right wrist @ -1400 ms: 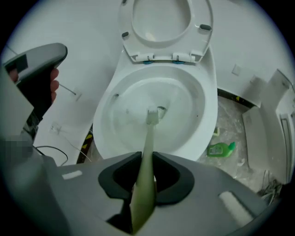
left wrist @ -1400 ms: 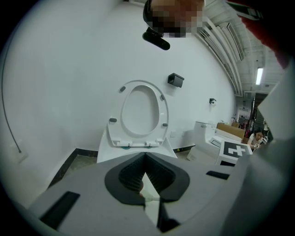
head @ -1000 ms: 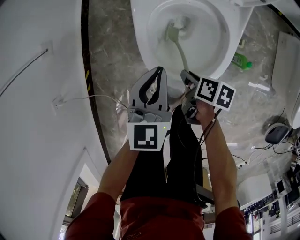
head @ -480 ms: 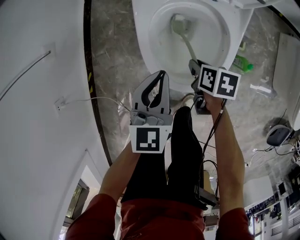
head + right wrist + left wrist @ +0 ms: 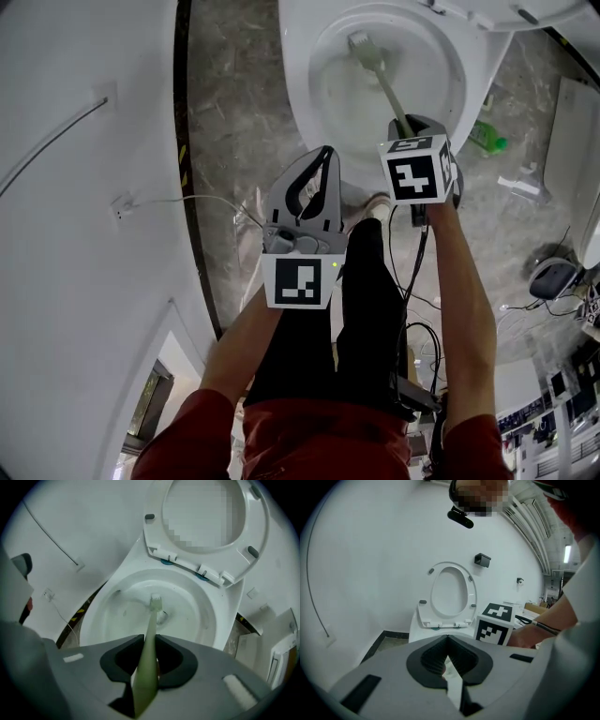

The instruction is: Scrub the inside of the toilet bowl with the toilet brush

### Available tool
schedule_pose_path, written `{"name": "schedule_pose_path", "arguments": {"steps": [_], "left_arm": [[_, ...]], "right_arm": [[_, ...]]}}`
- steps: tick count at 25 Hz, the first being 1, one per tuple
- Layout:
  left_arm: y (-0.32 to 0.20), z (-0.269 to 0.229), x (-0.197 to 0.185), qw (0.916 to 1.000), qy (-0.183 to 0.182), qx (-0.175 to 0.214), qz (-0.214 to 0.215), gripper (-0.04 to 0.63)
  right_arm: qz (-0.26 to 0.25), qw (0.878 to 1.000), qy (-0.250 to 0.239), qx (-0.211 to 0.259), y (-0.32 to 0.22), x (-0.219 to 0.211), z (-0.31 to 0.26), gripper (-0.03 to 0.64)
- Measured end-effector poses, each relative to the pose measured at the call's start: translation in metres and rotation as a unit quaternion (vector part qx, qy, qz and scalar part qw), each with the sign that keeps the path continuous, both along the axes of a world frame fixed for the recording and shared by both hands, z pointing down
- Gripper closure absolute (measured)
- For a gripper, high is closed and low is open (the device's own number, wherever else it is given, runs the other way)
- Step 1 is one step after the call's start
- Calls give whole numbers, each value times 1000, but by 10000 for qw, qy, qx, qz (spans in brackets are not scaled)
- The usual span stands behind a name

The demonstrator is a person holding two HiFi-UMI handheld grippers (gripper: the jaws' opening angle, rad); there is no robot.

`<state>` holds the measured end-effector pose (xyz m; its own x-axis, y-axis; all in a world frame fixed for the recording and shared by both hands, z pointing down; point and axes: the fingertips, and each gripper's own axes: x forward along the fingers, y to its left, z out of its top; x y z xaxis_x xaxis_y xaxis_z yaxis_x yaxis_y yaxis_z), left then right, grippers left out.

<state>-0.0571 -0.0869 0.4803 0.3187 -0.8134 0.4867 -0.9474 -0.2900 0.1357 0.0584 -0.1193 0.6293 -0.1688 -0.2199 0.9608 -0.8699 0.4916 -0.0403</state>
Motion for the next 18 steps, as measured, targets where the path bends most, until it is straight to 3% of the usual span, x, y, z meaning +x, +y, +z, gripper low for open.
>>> {"name": "schedule_pose_path", "arguments": {"steps": [7, 18], "left_arm": [[2, 5, -11, 10000, -41, -45, -66, 589], [-5, 1, -10, 10000, -22, 11, -50, 589]], "right_arm": [[-376, 9979, 487, -191, -22, 12, 30, 528], [-109, 9999, 22, -17, -29, -1, -14, 528]]}}
